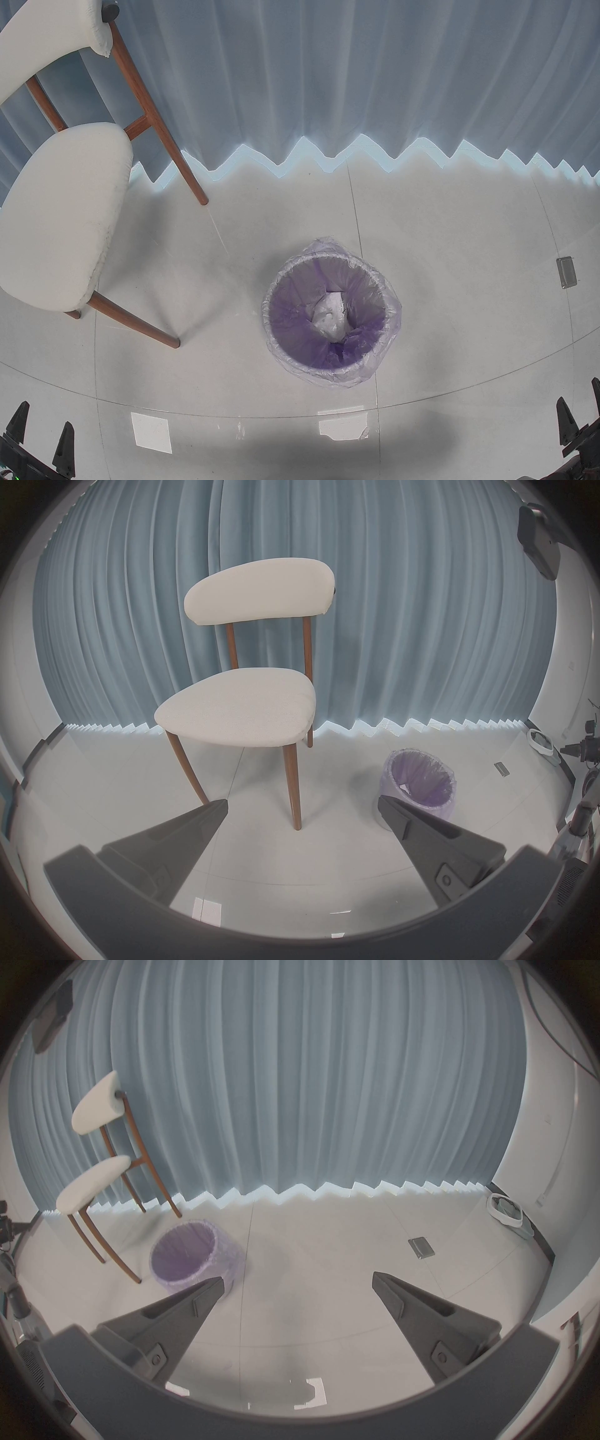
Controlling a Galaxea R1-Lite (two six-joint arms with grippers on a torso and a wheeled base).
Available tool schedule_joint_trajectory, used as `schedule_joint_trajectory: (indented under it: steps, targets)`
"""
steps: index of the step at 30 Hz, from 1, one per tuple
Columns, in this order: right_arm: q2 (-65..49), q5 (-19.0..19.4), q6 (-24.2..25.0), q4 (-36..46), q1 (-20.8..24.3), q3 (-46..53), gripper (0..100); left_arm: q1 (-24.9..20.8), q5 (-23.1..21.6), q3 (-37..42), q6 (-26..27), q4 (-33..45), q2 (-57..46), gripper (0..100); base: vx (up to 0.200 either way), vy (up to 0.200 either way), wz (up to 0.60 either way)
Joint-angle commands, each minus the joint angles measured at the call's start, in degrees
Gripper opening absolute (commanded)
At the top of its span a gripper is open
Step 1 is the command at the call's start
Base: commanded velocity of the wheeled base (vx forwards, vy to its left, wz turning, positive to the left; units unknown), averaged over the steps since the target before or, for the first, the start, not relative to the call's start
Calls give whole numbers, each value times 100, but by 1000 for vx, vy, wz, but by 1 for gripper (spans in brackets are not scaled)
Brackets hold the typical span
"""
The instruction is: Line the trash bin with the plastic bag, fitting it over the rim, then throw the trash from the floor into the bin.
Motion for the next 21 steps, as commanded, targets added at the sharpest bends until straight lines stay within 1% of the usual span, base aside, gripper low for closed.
schedule_joint_trajectory:
  steps: [1,2,4,6,14,21]
  targets:
    - [-625,-1,-53,-12,11,96,100,0,-29,101,34,16,-93,100,0,0,0]
    - [-634,8,-150,-21,11,96,100,0,-38,101,60,24,-93,100,0,0,0]
    - [-634,-1,-114,-21,11,96,100,0,-38,101,51,24,-93,100,0,0,0]
    - [-625,-1,26,-12,11,96,100,0,-38,101,51,24,-93,100,0,0,0]
    - [-634,-28,-70,-12,11,96,100,0,-38,101,51,24,-93,100,0,0,0]
    - [-634,-36,-44,-12,11,96,100,0,-38,101,51,24,-93,100,0,0,0]
